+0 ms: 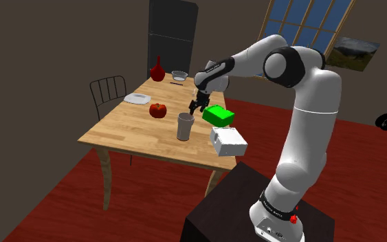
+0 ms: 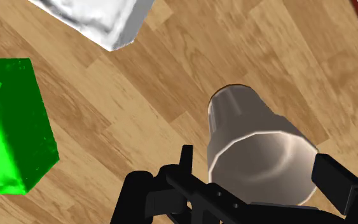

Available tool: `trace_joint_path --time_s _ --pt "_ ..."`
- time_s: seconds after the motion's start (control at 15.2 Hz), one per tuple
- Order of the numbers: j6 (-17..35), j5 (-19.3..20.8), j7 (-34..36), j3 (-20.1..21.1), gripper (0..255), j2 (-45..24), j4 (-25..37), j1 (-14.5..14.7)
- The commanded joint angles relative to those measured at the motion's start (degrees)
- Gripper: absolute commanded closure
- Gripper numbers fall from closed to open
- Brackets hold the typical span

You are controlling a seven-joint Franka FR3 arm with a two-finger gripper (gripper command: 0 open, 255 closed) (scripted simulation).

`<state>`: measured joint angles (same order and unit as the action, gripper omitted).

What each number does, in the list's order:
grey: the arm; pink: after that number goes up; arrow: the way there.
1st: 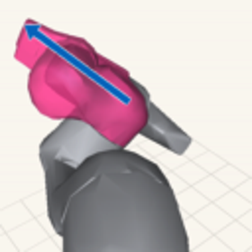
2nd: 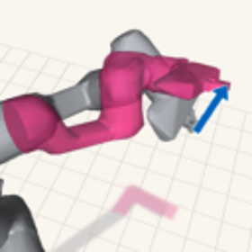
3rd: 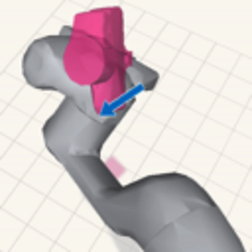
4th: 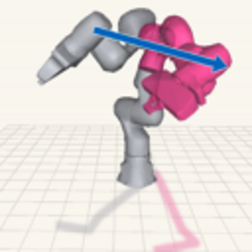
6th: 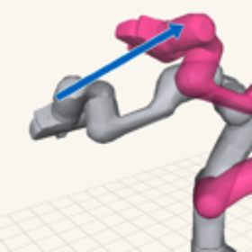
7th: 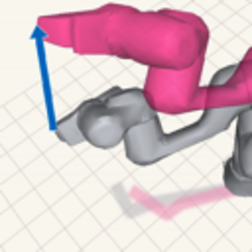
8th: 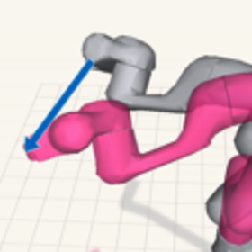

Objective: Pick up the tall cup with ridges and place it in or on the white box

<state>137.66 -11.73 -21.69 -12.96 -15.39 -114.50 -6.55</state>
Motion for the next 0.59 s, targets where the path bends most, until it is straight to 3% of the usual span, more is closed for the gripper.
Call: trace_joint_path --time_s 0.0,0.2,0.53 --pt "0.19 -2.49 -1.94 0.65 0 -4.81 4.47 -1.23" --pt "-0.01 -5.13 -4.12 1.72 0 -10.99 10.66 -3.25" --pt "2.38 -6.07 -4.7 2.45 0 -13.9 11.15 -3.54"
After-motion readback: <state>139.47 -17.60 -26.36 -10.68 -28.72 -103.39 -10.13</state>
